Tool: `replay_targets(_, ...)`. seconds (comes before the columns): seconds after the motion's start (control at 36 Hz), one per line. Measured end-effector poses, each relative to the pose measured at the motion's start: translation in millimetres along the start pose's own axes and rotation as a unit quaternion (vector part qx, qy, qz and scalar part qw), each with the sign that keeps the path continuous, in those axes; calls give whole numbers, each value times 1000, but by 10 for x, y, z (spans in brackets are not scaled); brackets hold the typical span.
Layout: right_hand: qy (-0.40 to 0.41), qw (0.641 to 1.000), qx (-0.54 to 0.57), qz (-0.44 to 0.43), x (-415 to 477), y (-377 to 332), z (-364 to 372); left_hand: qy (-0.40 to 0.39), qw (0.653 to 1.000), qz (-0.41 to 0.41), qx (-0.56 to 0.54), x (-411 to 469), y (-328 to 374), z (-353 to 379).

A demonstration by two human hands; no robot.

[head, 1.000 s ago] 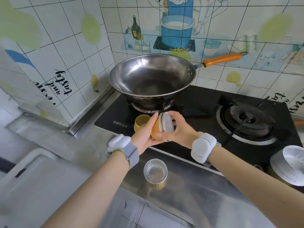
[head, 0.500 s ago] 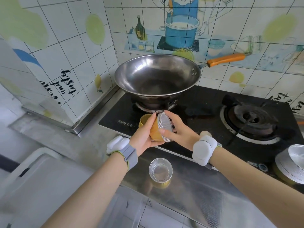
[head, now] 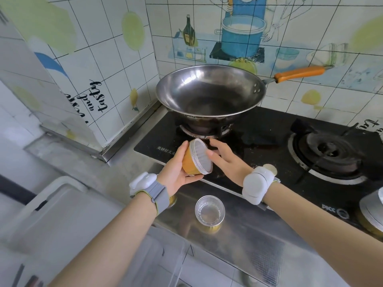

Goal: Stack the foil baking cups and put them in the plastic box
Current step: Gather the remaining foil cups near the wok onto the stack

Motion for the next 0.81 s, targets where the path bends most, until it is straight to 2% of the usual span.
replay_targets(0.28, 44, 987, -154, 16, 239, 155, 81, 92, 994, 1, -62, -41, -1, -504)
replay_targets(0.47, 49, 969, -241, 14, 461, 137, 214, 113, 991, -7, -66, -76, -14, -691)
replay_targets(0.56, 33, 954, -298, 11, 552, 143, 268, 120, 990, -2, -68, -78, 10, -733)
replay_targets(0.72, -62, 929, -365, 5, 652, 222, 448, 127, 990, -1, -65, -67, 21, -772)
replay_targets(0.81, -57, 910, -412, -7, 621, 224, 487, 123, 990, 2, -63, -63, 11, -788)
Point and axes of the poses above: each hand's wrist, its own x-axis towards the middle knuckle, its own z-axis out of the palm, y = z × x, the point moved 9 cm from there along x, towards the middle knuckle, and after that the axes turned 3 degrees about y, right-handed, at the moved point
